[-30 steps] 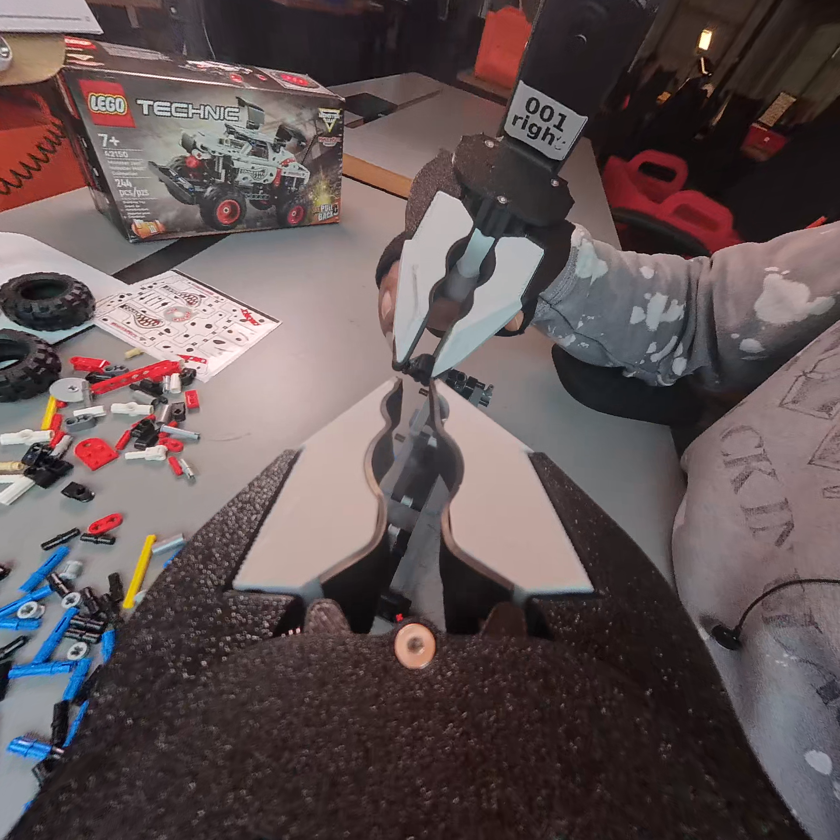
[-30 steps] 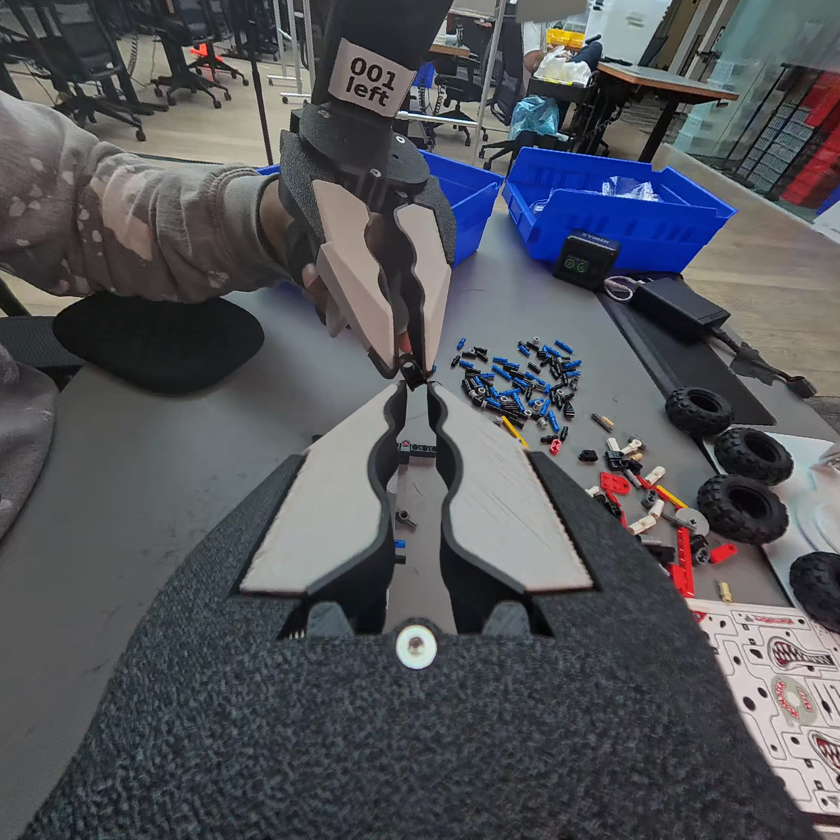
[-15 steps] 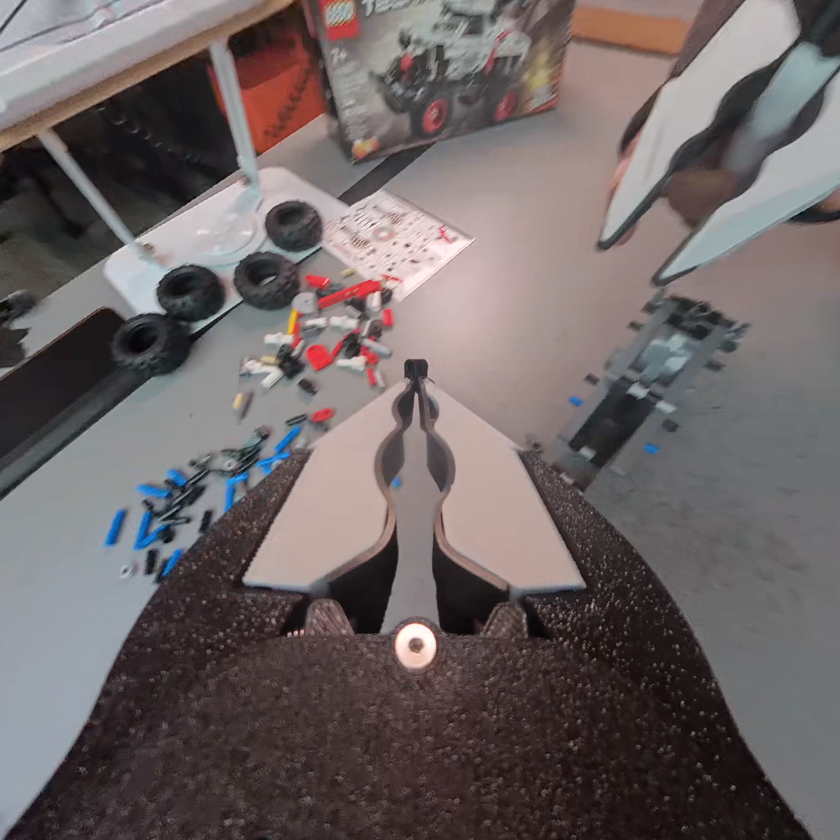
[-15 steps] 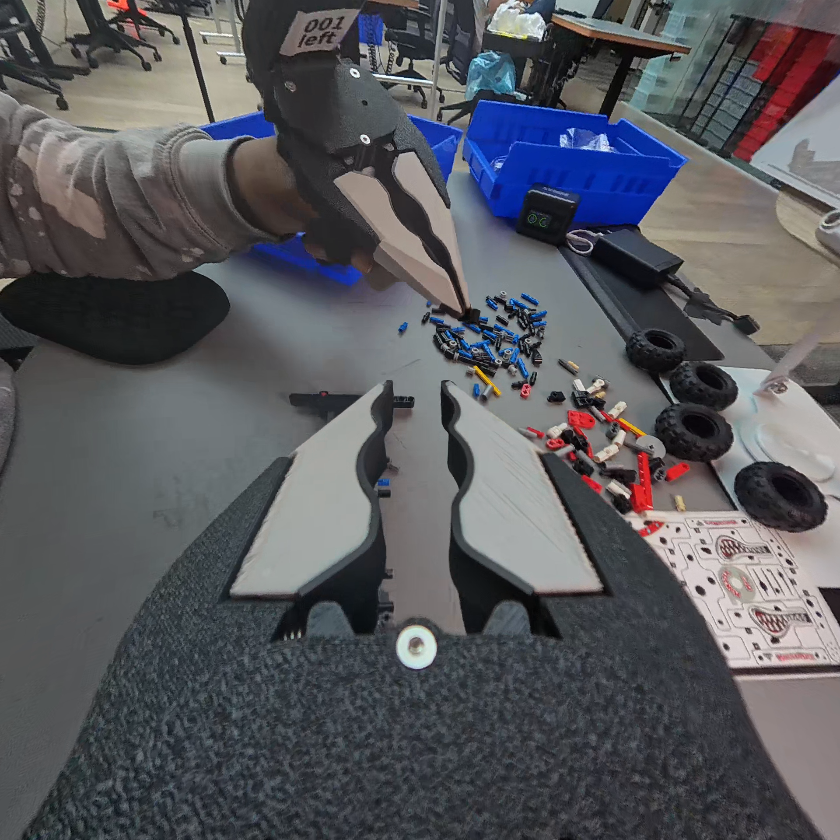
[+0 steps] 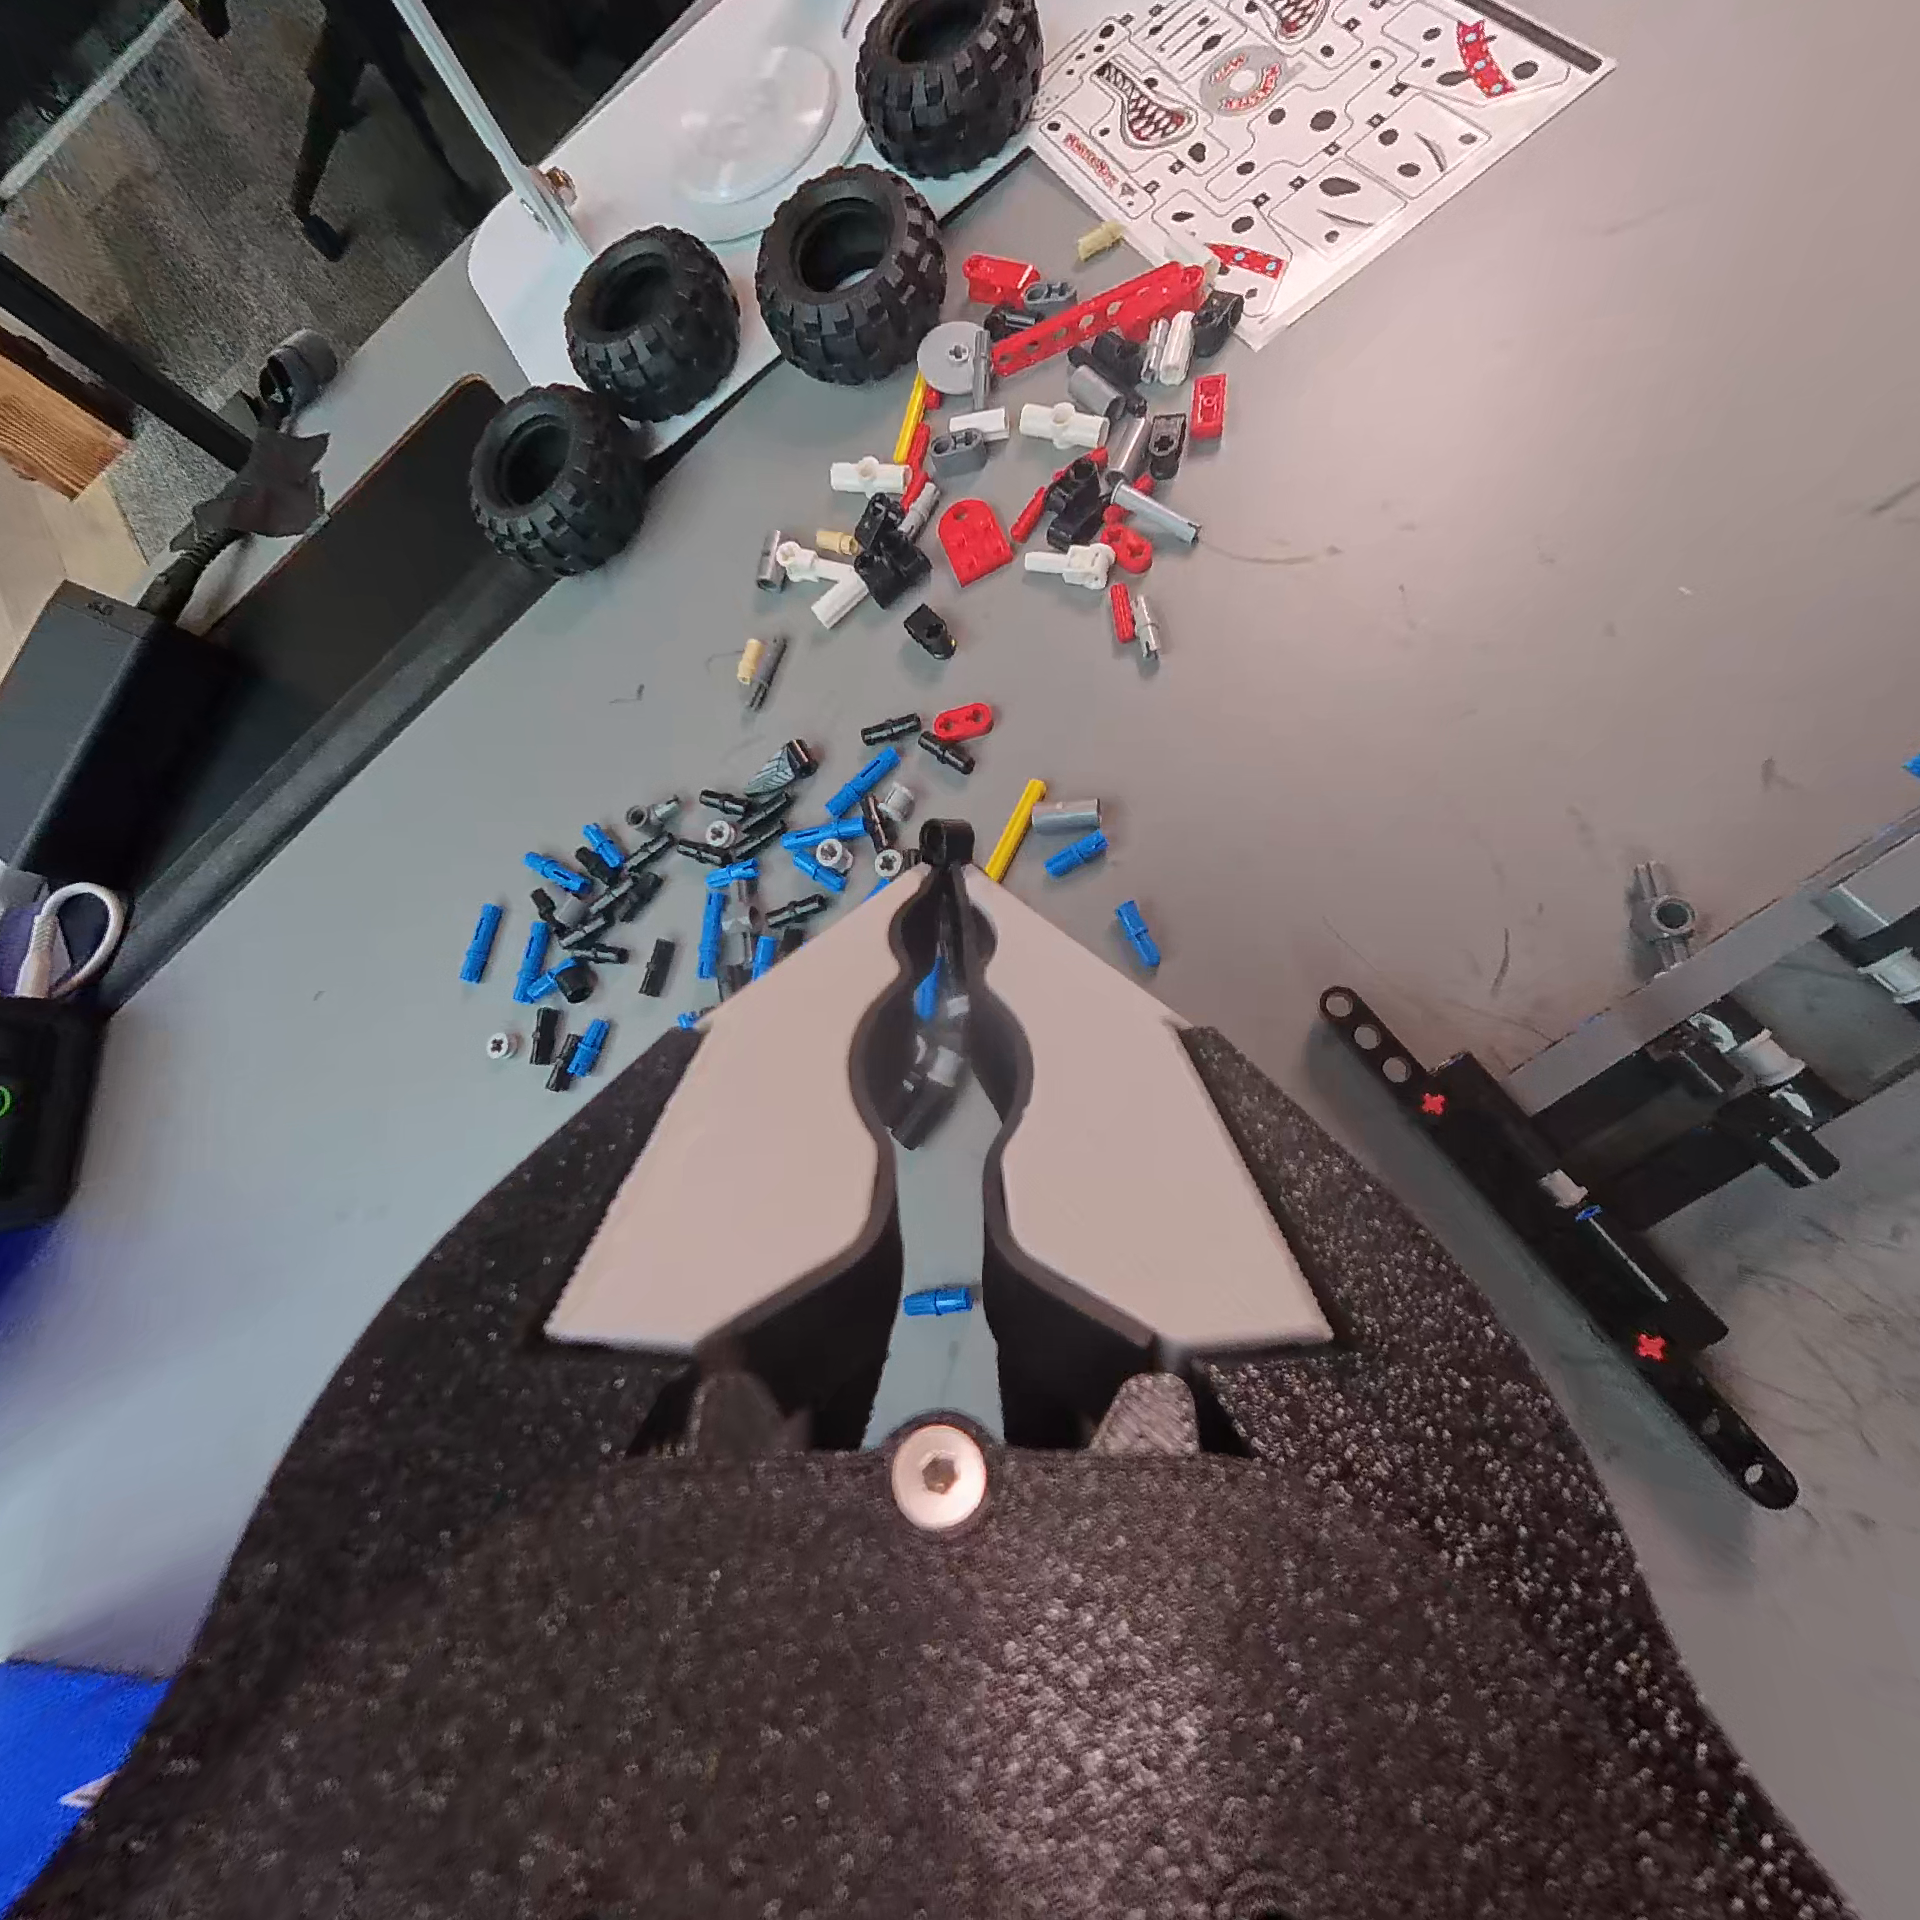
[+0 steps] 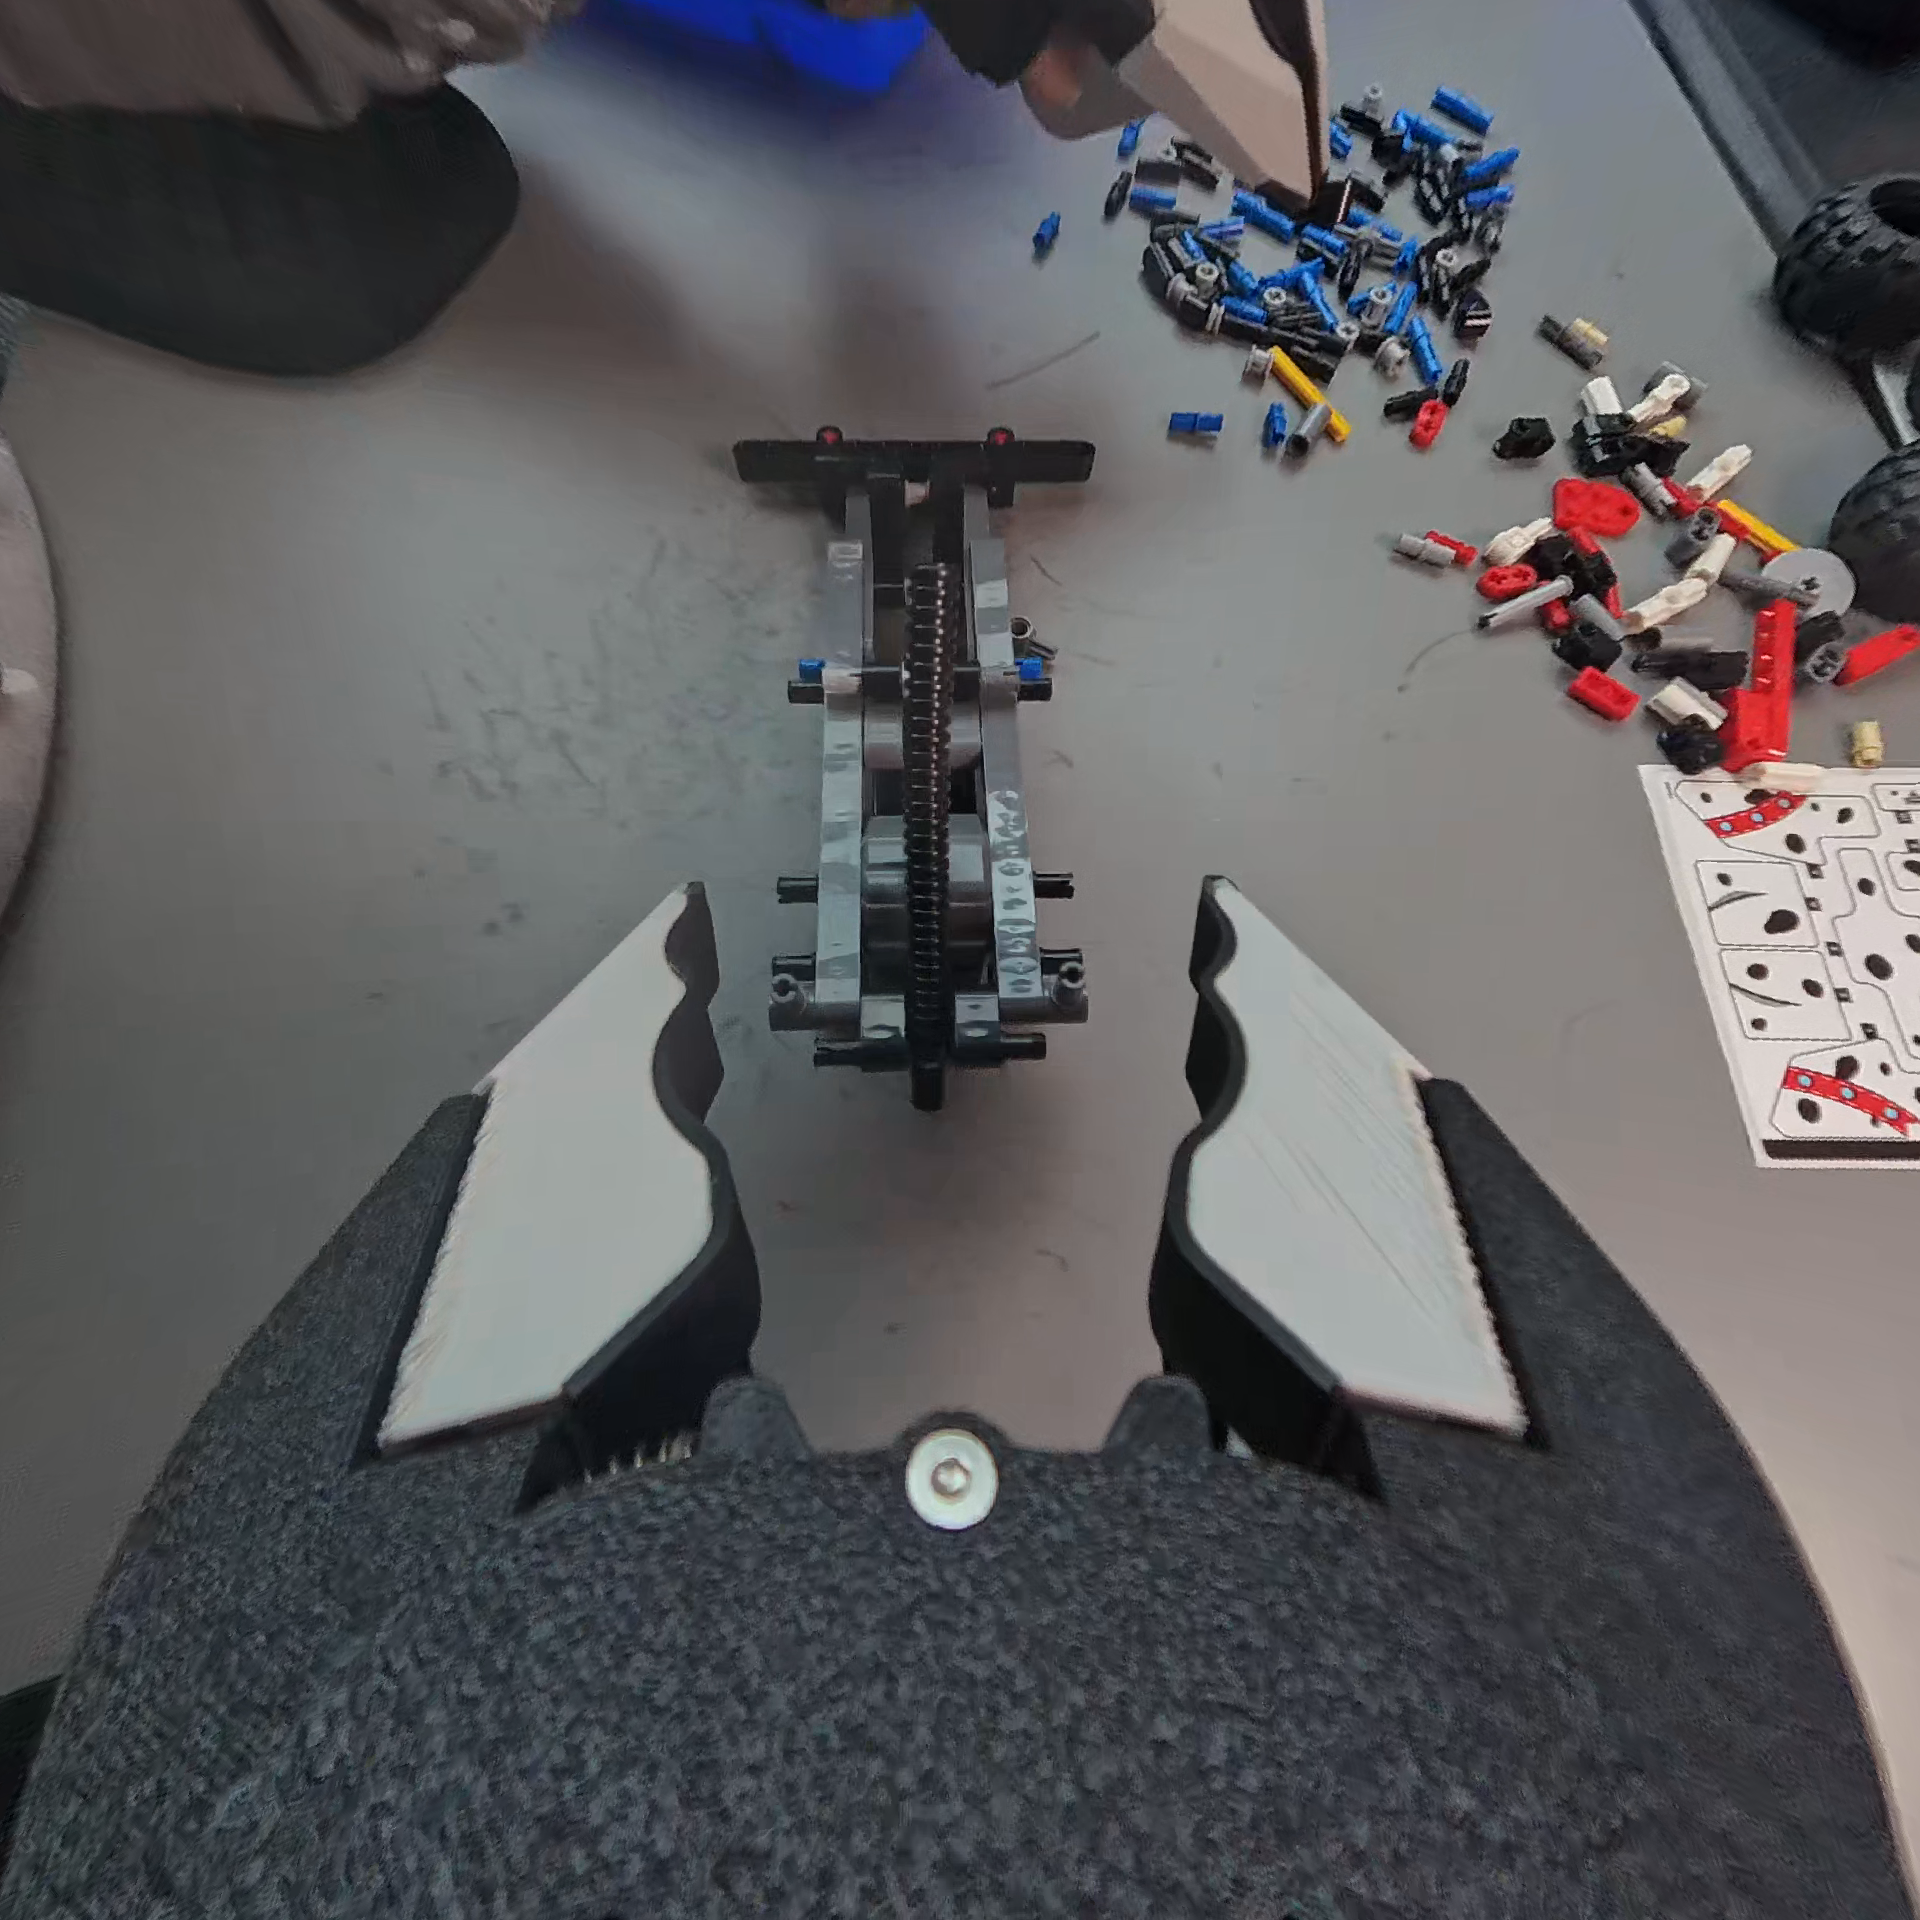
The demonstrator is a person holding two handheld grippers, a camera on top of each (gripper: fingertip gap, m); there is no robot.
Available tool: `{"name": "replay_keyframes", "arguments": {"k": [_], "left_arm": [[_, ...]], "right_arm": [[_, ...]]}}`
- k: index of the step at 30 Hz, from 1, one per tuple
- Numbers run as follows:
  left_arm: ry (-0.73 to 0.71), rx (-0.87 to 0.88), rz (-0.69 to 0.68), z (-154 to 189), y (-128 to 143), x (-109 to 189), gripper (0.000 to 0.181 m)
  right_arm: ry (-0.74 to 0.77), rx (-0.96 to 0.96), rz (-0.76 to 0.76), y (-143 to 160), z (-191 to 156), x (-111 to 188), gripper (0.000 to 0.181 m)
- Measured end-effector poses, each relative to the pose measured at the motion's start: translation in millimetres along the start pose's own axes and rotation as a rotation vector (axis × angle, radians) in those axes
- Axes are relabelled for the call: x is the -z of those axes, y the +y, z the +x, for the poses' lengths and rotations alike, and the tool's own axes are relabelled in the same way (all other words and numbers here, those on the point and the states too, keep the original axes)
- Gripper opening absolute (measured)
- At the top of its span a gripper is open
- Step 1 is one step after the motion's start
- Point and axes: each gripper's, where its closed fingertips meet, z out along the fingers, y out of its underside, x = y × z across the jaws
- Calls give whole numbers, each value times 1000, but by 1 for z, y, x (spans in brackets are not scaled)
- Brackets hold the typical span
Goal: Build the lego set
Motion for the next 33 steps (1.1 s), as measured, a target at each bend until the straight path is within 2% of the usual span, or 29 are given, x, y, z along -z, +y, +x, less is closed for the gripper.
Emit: {"name": "replay_keyframes", "arguments": {"k": [3,5,8,16,22,33], "left_arm": [[9,-8,15,3,-2,2,3],[19,-6,27,4,-3,4,3],[32,-6,41,7,-4,6,3],[59,-11,54,15,-3,10,3],[82,-10,57,22,2,15,3],[186,-54,82,54,10,32,3]], "right_arm": [[13,26,-50,5,-1,-15,89],[9,65,-103,13,-4,-21,71],[4,72,-111,14,-5,-19,68],[-79,92,-46,11,-18,0,66],[-121,64,-124,36,-24,22,66],[-21,4,-243,75,-18,51,67]]}}
